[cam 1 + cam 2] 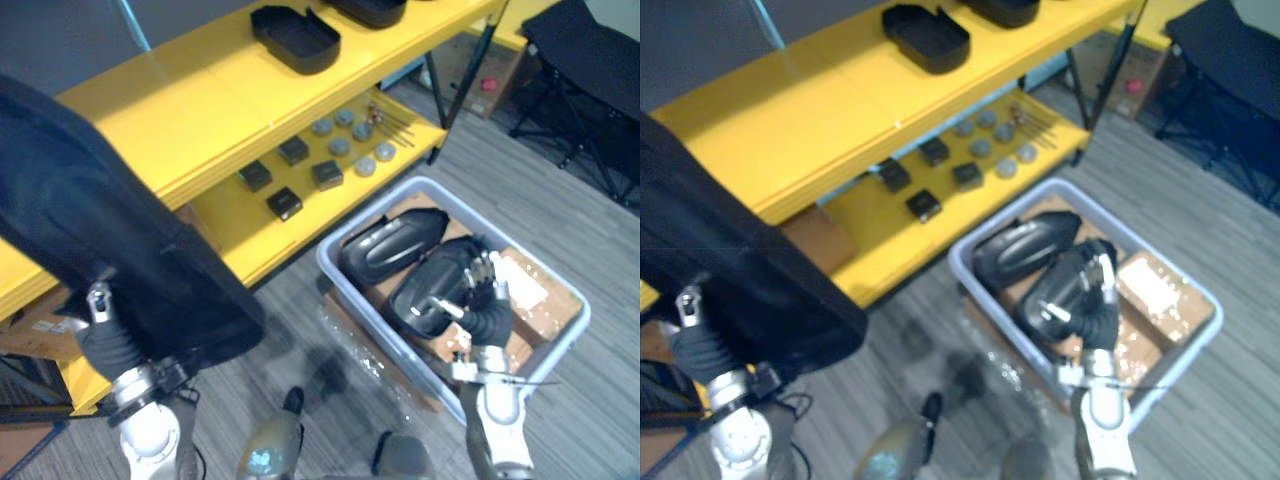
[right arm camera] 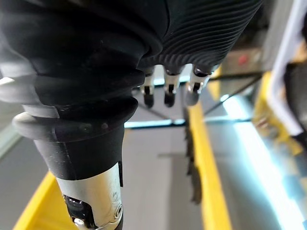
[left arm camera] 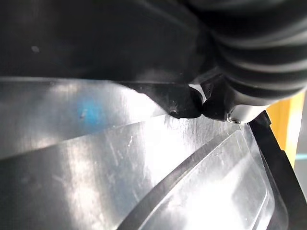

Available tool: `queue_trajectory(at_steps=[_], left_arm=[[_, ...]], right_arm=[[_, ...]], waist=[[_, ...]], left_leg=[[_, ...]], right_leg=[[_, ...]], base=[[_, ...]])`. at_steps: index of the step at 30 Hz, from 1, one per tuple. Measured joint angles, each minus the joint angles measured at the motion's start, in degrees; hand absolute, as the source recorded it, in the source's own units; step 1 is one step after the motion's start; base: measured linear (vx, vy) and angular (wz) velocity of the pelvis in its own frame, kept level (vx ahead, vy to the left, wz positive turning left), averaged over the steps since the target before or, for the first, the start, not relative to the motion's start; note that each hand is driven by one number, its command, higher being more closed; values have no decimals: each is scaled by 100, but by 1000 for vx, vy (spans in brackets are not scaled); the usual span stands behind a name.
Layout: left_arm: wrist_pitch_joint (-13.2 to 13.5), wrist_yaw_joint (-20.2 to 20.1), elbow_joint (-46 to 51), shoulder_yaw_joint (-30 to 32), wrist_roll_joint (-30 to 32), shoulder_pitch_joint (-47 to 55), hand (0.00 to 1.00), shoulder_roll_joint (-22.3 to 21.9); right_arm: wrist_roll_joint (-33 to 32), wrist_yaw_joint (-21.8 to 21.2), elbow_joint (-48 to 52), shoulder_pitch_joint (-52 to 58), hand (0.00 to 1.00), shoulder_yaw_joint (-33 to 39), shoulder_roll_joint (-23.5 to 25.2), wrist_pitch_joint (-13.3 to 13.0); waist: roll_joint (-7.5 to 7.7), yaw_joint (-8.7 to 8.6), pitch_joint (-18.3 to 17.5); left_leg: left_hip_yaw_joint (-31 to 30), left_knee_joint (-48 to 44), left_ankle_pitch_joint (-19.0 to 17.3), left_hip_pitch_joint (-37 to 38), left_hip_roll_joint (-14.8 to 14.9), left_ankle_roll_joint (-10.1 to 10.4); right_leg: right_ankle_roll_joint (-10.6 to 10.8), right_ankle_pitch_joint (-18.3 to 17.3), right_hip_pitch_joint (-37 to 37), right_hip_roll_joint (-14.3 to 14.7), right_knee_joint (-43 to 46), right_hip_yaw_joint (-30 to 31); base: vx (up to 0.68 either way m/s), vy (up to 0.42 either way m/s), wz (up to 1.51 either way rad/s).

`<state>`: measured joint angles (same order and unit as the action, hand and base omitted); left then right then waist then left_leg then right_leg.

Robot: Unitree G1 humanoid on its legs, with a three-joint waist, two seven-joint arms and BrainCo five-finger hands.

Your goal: Walk over and take plastic housings, then place them on the shelf

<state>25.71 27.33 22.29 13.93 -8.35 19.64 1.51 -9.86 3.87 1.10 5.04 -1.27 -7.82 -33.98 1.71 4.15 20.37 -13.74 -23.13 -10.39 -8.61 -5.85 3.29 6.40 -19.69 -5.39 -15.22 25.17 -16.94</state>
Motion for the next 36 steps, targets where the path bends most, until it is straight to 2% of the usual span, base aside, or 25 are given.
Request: queue_trajectory(at_steps=[1,2,3,4,5,6,7,8,10,11,12,13,14,15,16,17,18,19,22,26,28,30,33,34,36], left_arm=[[-2,16,27,116,24,59,100,-1],[-1,21,33,161,57,54,100,-4],[-4,2,36,216,62,60,100,1],[-4,-27,38,215,63,51,100,24],[-5,-122,127,227,57,8,100,45],[-4,-154,200,225,52,7,100,41],[5,-171,307,213,49,-4,100,44],[10,-171,346,183,43,-50,100,42],[8,-188,343,97,26,-77,100,33],[8,-234,342,56,21,-51,100,19],[7,-273,342,41,0,-41,100,21],[7,-344,344,5,-21,-42,100,26],[6,-353,345,-28,-19,-38,100,36],[4,-357,341,-101,-12,-36,100,41],[1,-356,339,-215,-4,-24,100,19],[-1,-366,336,-384,26,-11,100,22],[0,-380,336,-426,48,-9,100,20],[-4,-397,333,-497,70,-38,100,28],[-5,-385,243,-632,172,-171,100,31],[-2,-284,36,-678,198,-268,100,61],[-2,-135,-61,-874,200,-264,100,166],[-17,21,-130,-1054,275,-238,100,240],[-83,132,-134,-1099,437,-170,100,249],[-166,130,-138,-1149,444,-179,100,262],[-287,109,-177,-1262,439,-144,100,267]], right_arm=[[-6,3,-69,-135,0,-4,27,-8],[-3,6,-113,-211,0,-6,22,-12],[0,61,-266,-388,0,-119,40,-17],[-1,96,-266,-401,0,-173,66,-18],[0,121,-275,-453,0,-300,102,-18],[3,121,-277,-486,0,-343,109,-18],[23,116,-318,-556,0,-487,146,-18],[81,98,-387,-616,0,-651,153,-18],[149,34,-414,-646,0,-834,168,-17],[166,-15,-410,-655,0,-944,171,-17],[162,-24,-400,-653,0,-1000,171,-17],[154,-39,-377,-640,0,-1120,167,-18],[141,-63,-377,-638,0,-1186,165,-18],[103,-120,-377,-628,0,-1271,160,-18],[87,-147,-376,-629,0,-1350,135,-18],[55,-131,-380,-627,0,-1438,92,-16],[24,-130,-380,-629,0,-1483,72,-15],[-76,-128,-381,-628,0,-1562,65,-14],[-178,-137,-366,-566,0,-1593,48,-6],[-281,-245,-266,-377,0,-1703,94,4],[-305,-414,-175,-272,0,-1729,89,4],[-449,-618,-173,-285,0,-1752,75,2],[-684,-852,-172,-296,0,-1799,70,0],[-741,-929,-172,-306,0,-1802,72,1],[-720,-1004,-172,-340,0,-1797,59,11]], waist=[[24,9,-10],[27,11,1],[-4,88,-14],[4,84,-16],[30,97,-27],[32,105,-29],[-8,125,-16],[9,148,-34],[-8,169,-28],[-6,231,-32],[-9,263,-34],[-4,280,-53],[30,280,-73],[136,275,-136],[125,272,-162],[24,269,-181],[-17,270,-192],[-84,171,-220],[-89,135,-224],[-36,136,-282],[32,132,-322],[24,127,-338],[11,113,-453],[2,70,-460],[-26,-22,-474]], left_leg=[[32,-273,-188,-48,-25,-122],[14,-380,-282,-68,-23,-97],[-164,-660,-401,-144,-69,-96],[-268,-706,-409,-142,-96,-109],[-483,-735,-421,-115,-134,-136],[-586,-720,-412,-93,-137,-149],[-834,-674,-389,-32,-97,-187],[-1032,-592,-369,44,-86,-217],[-1251,-463,-366,214,-54,-232],[-1260,-359,-376,325,4,-249],[-1255,-307,-376,368,34,-248],[-1245,-265,-386,369,54,-252],[-1221,-261,-430,370,15,-238],[-1181,-291,-523,370,-63,-230],[-1091,-329,-628,371,-38,-210],[-1011,-349,-680,337,95,-164],[-915,-343,-669,304,169,-145],[-724,-320,-633,212,308,-86],[-333,-185,-597,350,455,-33],[-111,168,-544,482,479,-55],[-61,417,-428,571,449,-48],[-94,612,-359,764,439,-21],[-197,827,-207,839,420,54],[-220,937,-81,860,394,177],[-113,1073,134,868,336,154]], right_leg=[[58,12,-143,-3,17,-118],[64,27,-147,32,223,-106],[-235,207,154,29,1016,79],[-387,340,256,48,1276,157],[-492,706,450,94,1676,312],[-524,924,551,137,1860,388],[-526,874,699,279,2090,574],[-428,412,746,509,1859,746],[-378,177,793,859,1234,874],[-371,169,953,1042,828,985],[-354,189,1043,1102,618,992],[-354,390,1183,1194,-47,1026],[-381,551,1191,1202,-367,1091],[-364,865,1180,1181,-591,1190],[-337,1313,1153,1187,-672,1228],[-375,1427,1127,1250,-789,1173],[-379,1472,1112,1265,-867,1117],[-407,1583,1084,1292,-970,984],[-438,1644,900,1329,-1118,958],[-411,1720,808,1301,-1405,1110],[-403,1745,785,1241,-1512,1101],[-405,1743,601,1213,-1621,1058],[-445,1714,465,1153,-1718,826],[-459,1688,337,1076,-1753,581],[-451,1577,109,937,-1748,129]], base=[[118,79,33],[120,64,52],[75,53,52],[111,104,83],[126,86,74],[180,51,83],[155,-16,78],[146,-34,77],[124,-69,59],[107,-88,29],[93,-136,9],[69,-122,9],[71,-126,15],[92,-148,11],[105,-163,5],[104,-156,-1],[94,-90,13],[107,-68,23],[129,-43,7],[64,31,-19],[59,32,1],[76,8,12],[54,-17,45],[35,-24,107],[22,-25,134]])
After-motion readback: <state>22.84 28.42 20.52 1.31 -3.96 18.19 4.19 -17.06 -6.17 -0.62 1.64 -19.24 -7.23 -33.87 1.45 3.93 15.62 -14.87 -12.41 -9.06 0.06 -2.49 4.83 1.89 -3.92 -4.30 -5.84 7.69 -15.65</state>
